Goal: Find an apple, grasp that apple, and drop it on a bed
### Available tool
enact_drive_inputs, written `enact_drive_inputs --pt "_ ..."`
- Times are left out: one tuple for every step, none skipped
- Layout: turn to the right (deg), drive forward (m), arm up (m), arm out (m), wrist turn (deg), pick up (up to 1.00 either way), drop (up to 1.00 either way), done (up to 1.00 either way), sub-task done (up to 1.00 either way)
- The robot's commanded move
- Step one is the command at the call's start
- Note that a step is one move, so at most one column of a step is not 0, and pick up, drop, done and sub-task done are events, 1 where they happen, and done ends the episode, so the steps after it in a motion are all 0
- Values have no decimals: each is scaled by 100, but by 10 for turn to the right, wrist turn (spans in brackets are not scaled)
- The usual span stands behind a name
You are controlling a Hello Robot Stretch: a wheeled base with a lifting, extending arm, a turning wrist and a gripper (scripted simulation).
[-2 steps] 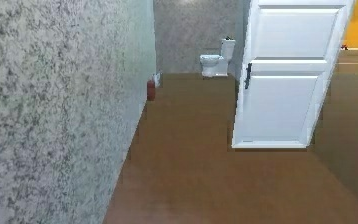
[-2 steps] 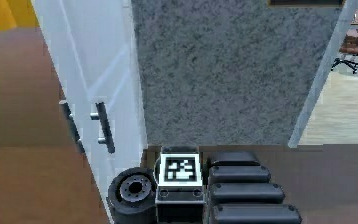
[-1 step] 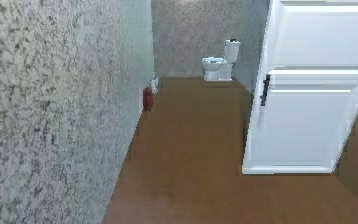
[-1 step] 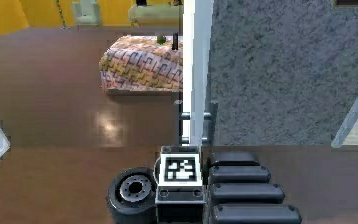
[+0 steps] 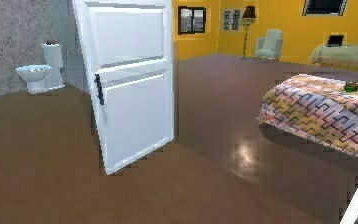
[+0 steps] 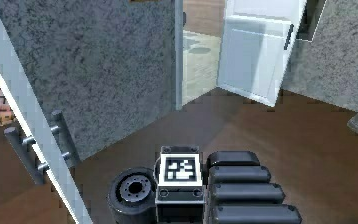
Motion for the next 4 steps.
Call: enact_drive_inputs --pt "0 55 0 0 0 0 0 0 0" --pt "120 0 0 0 0 0 0 0 0" --pt "0 100 0 0 0 0 0 0 0" --pt "0 100 0 0 0 0 0 0 0"
